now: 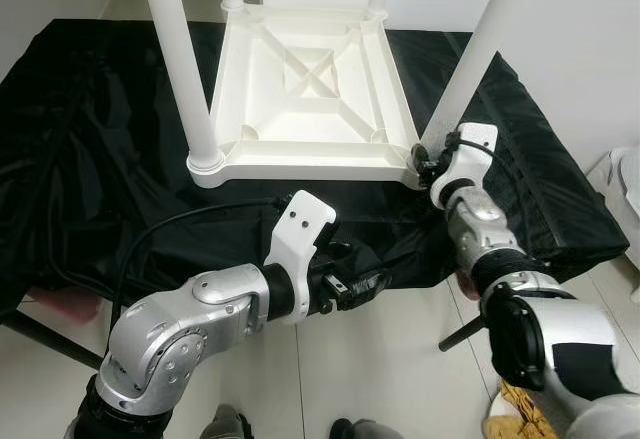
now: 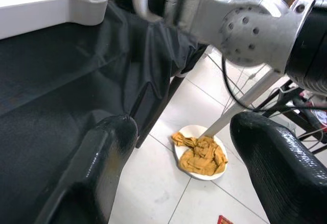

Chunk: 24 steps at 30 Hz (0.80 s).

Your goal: Building children table

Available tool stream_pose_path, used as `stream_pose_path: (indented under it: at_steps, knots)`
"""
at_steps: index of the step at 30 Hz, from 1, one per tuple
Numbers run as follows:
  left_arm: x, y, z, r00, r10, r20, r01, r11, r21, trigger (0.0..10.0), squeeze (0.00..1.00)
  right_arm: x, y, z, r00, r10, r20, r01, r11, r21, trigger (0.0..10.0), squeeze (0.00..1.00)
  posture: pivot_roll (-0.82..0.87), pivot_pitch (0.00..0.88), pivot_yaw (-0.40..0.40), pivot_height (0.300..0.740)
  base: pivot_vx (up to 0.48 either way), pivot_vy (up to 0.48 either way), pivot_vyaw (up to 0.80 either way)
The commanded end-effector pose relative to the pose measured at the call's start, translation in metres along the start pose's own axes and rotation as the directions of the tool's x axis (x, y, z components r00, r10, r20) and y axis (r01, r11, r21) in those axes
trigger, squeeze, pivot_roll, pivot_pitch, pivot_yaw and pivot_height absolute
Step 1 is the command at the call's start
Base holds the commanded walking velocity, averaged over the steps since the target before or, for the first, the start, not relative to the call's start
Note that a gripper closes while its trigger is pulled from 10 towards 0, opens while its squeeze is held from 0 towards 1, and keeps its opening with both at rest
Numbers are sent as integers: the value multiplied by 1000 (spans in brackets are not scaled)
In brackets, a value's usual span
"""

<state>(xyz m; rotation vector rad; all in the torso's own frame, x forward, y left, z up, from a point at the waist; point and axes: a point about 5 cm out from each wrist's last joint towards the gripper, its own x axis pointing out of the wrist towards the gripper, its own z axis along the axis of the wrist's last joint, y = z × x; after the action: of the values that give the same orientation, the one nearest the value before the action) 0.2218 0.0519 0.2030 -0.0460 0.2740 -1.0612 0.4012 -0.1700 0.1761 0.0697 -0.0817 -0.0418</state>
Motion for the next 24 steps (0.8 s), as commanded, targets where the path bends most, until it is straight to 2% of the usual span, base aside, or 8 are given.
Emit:
stream_pose_path:
  at_steps: [1,11,16,19,20,22,23,24]
  knots:
    - [1,-3,-2,1000,-22,-13,22,1000,-1,10000,0,-4,0,-12,992,-119,-44,120,992,30,0,0,50,141,-26,740,0,0,0]
    - [1,-3,-2,1000,-25,-17,25,1000,-1,10000,0,-4,29,-17,973,-209,-97,213,977,29,0,0,58,140,-27,740,0,0,0]
    - [0,-3,-2,999,-26,-19,26,1000,-5,10000,0,-4,60,-11,965,-239,-108,247,966,73,0,0,65,142,-26,740,0,0,0]
    - [0,-4,-2,999,-26,-20,26,1000,-6,10000,0,-4,63,-11,965,-237,-110,247,966,83,0,0,65,142,-26,740,0,0,0]
    - [0,-4,-2,999,-24,-20,24,1000,-8,10000,0,-5,62,-10,969,-230,-94,237,968,78,10000,0,69,143,-28,740,0,0,0]
    - [-1,-3,-2,1000,-24,-20,24,1000,-8,10000,0,-5,62,-10,971,-224,-88,231,970,77,10000,0,69,143,-28,740,0,0,0]
    - [-1,-3,-3,1000,-23,-20,23,1000,-9,10000,0,-5,59,-10,973,-219,-70,224,972,78,10000,1000,65,144,-26,740,0,0,0]
    - [-1,-3,-3,1000,-23,-20,23,1000,-9,10000,0,-5,59,-10,973,-219,-70,224,972,78,10000,1000,65,144,-26,740,0,0,0]
